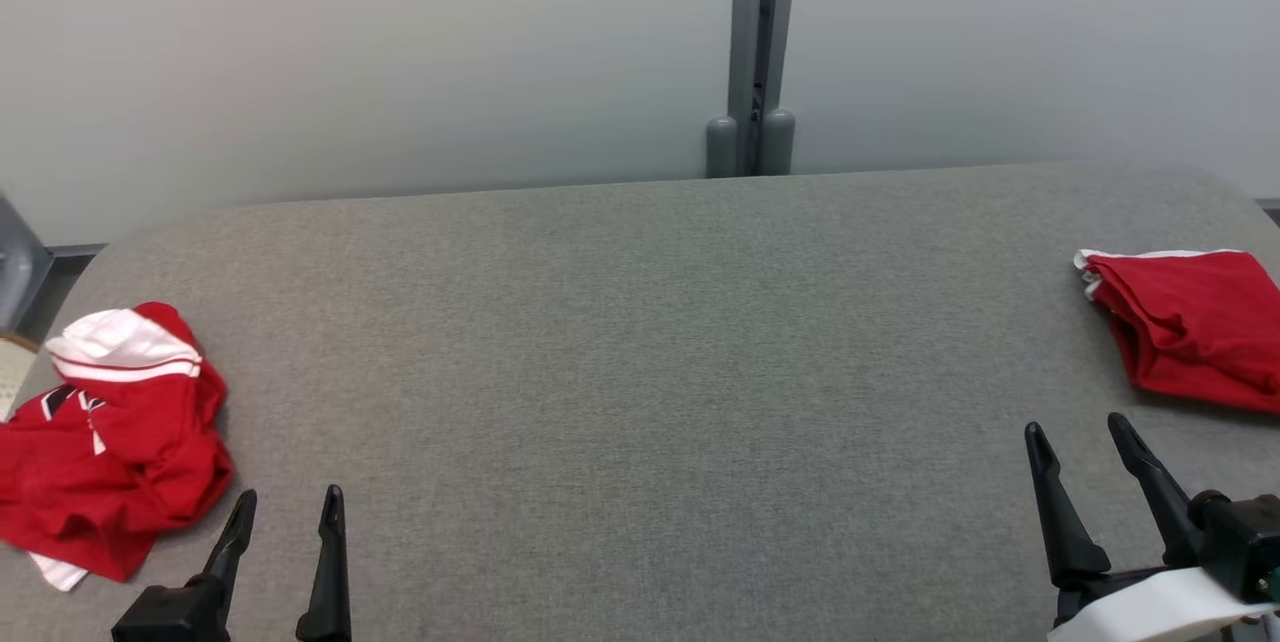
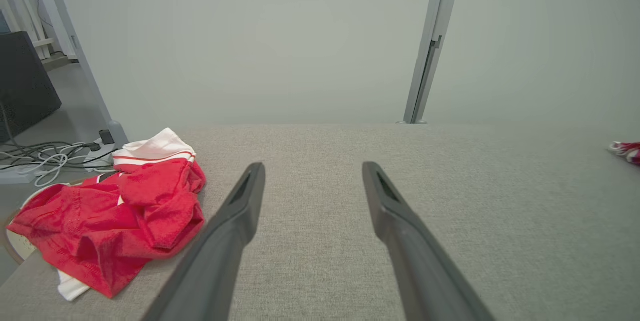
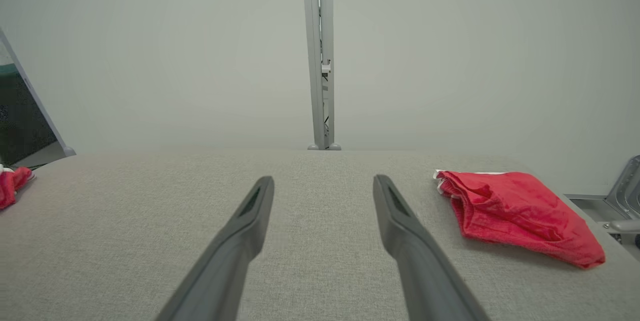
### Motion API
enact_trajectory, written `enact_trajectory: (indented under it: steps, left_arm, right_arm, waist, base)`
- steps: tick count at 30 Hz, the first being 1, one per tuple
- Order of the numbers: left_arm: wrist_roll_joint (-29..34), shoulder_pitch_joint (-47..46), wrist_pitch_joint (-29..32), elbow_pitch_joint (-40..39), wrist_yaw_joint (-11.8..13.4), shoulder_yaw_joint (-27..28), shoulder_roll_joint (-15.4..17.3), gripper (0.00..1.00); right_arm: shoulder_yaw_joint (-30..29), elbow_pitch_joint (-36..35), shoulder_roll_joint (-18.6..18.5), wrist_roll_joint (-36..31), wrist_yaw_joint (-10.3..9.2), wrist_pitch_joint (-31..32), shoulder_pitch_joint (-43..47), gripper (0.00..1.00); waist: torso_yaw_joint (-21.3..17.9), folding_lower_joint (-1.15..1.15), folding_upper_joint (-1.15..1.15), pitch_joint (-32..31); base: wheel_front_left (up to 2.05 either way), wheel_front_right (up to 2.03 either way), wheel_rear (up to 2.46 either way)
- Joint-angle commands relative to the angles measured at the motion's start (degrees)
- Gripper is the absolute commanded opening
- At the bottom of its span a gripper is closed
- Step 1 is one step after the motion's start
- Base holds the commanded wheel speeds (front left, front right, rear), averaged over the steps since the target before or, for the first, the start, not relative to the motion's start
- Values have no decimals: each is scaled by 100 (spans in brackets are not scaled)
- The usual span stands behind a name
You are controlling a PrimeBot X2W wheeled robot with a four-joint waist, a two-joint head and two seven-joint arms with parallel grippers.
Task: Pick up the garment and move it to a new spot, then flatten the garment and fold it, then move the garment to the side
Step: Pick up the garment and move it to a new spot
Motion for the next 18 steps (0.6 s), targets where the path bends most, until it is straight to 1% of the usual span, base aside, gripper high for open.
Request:
enact_trajectory:
  steps: [1,10,15,18]
  left_arm:
    - [-32,-130,4,16,-34,7,37,100]
    - [-60,-448,22,118,-123,9,65,100]
    - [-108,-562,16,202,-263,-53,63,100]
    - [-119,-635,22,266,-334,-94,63,100]
  right_arm:
    - [-47,-77,-1,-7,0,27,63,100]
    - [15,-323,33,-7,0,164,176,100]
    - [132,-362,52,48,0,194,199,100]
    - [220,-330,55,60,0,204,187,100]
  waist:
    - [195,0,0,-16]
    - [1205,0,0,-135]
    - [1775,0,0,-222]
    - [2032,0,0,-265]
  base:
    - [0,0,0]
    - [0,0,0]
    - [0,0,0]
    - [0,0,0]
